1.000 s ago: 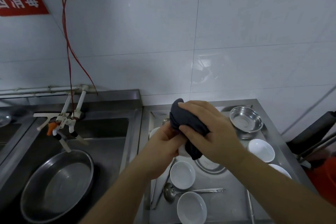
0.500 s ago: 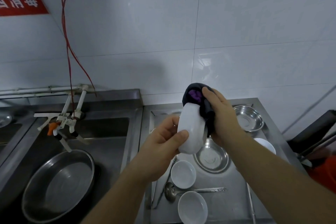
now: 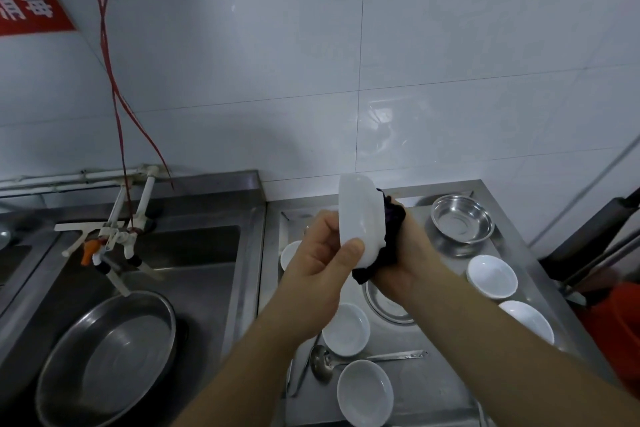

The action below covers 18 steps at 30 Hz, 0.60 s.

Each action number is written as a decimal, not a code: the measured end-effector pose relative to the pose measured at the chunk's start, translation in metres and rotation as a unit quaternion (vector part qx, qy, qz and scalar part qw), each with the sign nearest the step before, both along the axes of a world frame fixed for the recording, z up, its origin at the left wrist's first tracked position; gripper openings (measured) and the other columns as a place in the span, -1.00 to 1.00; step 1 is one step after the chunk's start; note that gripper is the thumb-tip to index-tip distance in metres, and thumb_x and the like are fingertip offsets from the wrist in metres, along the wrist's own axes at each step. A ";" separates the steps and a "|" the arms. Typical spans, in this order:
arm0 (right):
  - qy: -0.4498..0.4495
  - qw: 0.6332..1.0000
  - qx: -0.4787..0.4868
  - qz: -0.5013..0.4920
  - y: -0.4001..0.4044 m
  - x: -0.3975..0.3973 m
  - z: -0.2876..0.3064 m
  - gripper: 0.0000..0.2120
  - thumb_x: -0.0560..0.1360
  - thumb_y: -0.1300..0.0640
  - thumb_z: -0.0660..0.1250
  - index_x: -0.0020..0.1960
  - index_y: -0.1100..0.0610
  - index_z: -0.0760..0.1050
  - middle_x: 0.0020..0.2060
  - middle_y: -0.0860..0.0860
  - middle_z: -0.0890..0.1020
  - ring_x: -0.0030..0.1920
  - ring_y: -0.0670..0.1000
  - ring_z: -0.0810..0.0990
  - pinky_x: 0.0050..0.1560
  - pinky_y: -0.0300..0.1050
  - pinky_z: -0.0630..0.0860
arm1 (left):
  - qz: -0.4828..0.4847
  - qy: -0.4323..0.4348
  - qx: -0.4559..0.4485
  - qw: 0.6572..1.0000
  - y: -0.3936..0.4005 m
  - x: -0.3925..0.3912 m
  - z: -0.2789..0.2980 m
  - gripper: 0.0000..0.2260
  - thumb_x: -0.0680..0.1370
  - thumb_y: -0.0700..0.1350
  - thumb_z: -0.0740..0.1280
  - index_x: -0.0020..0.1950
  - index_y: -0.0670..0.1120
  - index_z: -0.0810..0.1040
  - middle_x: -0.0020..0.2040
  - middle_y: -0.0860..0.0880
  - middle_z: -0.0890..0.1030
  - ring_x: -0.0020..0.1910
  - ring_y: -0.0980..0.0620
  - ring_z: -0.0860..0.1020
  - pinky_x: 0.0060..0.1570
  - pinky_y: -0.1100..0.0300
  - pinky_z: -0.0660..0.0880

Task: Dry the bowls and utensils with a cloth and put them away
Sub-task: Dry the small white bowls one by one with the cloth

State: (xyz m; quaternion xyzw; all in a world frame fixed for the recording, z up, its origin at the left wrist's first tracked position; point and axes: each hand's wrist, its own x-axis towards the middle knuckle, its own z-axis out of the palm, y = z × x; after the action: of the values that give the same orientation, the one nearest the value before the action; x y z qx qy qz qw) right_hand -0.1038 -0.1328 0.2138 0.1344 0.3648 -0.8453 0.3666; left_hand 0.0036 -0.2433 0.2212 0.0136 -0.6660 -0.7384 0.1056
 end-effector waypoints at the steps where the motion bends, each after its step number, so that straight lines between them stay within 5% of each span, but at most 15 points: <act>1: 0.000 1.000 0.000 0.003 0.001 -0.001 -0.001 -0.65 0.62 -0.04 0.33 -0.18 0.16 0.69 -0.27 0.09 0.66 -0.30 0.09 0.70 -0.33 -0.07 0.63 | 0.001 -0.004 -0.009 1.000 0.001 -0.001 0.000 -0.79 0.60 0.04 0.36 0.23 0.12 0.56 0.18 -0.02 0.65 0.21 -0.09 0.64 0.13 0.08 0.63; 4: 0.028 0.998 0.059 0.004 0.006 -0.002 0.002 -0.68 0.59 -0.12 0.37 0.00 0.14 0.67 -0.16 0.10 0.66 -0.17 0.15 0.66 -0.11 -0.01 0.56 | -0.007 -0.044 0.013 0.999 -0.002 -0.002 0.007 -0.63 0.50 -0.03 0.45 0.30 0.00 0.56 0.18 -0.02 0.71 0.19 -0.03 0.69 0.08 0.19 0.63; 6: 0.054 0.994 0.094 -0.031 0.011 -0.006 0.005 -0.60 0.59 -0.11 0.40 0.23 0.18 0.65 0.00 0.15 0.64 0.01 0.16 0.62 0.05 0.08 0.51 | -0.010 -0.092 0.114 0.989 -0.009 -0.005 0.017 -0.56 0.43 -0.15 0.48 0.31 -0.07 0.58 0.17 -0.11 0.73 0.12 -0.11 0.72 -0.04 0.15 0.66; 9: 0.117 0.985 0.108 -0.070 0.012 -0.012 0.014 -0.63 0.63 -0.01 0.41 0.34 0.17 0.62 0.09 0.22 0.69 0.03 0.15 0.68 -0.02 0.02 0.63 | -0.015 -0.149 0.243 0.958 -0.017 -0.010 0.031 -0.58 0.53 -0.11 0.49 0.36 -0.18 0.58 0.20 -0.22 0.72 0.12 -0.25 0.73 -0.10 -0.02 0.70; 12: 0.124 0.980 0.119 -0.096 0.008 -0.011 0.021 -0.73 0.62 0.02 0.42 0.26 0.12 0.66 0.06 0.16 0.75 -0.03 0.13 0.75 -0.05 0.06 0.70 | -0.030 -0.152 0.252 0.955 -0.020 -0.013 0.034 -0.55 0.55 -0.05 0.42 0.40 -0.19 0.58 0.29 -0.27 0.67 0.20 -0.26 0.70 -0.04 -0.04 0.70; 16: 0.054 0.992 0.085 -0.080 0.007 -0.004 0.024 -0.63 0.63 -0.02 0.39 0.32 0.19 0.62 0.13 0.16 0.73 0.10 0.18 0.71 0.21 0.17 0.63 | -0.023 -0.087 0.206 0.975 -0.009 -0.010 0.021 -0.69 0.58 -0.05 0.44 0.33 0.01 0.68 0.29 -0.16 0.69 0.24 -0.18 0.69 0.05 0.03 0.68; 18: 0.015 0.997 0.053 -0.053 0.008 0.000 0.023 -0.70 0.62 -0.01 0.36 0.24 0.16 0.61 -0.02 0.13 0.70 -0.02 0.14 0.67 0.08 0.09 0.64 | 0.000 -0.049 0.138 0.989 0.002 -0.006 0.012 -0.70 0.56 0.00 0.46 0.30 0.15 0.68 0.29 -0.07 0.70 0.28 -0.10 0.67 0.13 0.07 0.66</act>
State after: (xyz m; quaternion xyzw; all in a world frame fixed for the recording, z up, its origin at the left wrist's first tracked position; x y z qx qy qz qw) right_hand -0.1040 -0.1245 0.2367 0.1600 0.4071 -0.8447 0.3085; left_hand -0.0024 -0.2412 0.2329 0.0638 -0.5623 -0.8215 0.0698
